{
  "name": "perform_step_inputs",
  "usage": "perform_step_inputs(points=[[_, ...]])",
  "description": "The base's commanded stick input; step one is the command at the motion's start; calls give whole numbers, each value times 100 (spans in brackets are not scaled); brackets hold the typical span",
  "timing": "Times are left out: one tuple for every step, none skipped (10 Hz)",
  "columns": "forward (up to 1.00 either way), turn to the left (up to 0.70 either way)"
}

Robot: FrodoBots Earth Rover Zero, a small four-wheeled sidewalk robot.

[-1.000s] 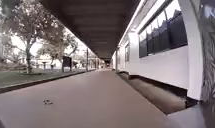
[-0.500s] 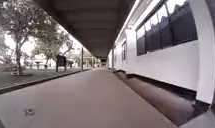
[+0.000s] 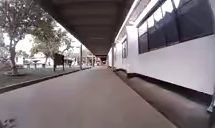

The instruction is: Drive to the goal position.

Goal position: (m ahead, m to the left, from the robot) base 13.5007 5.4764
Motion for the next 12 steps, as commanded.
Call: perform_step_inputs(points=[[70, 0], [70, 0], [70, 0], [70, 0], [70, 0], [70, 0], [70, 35], [70, 35], [70, 0], [70, 0], [70, 0], [70, 0]])
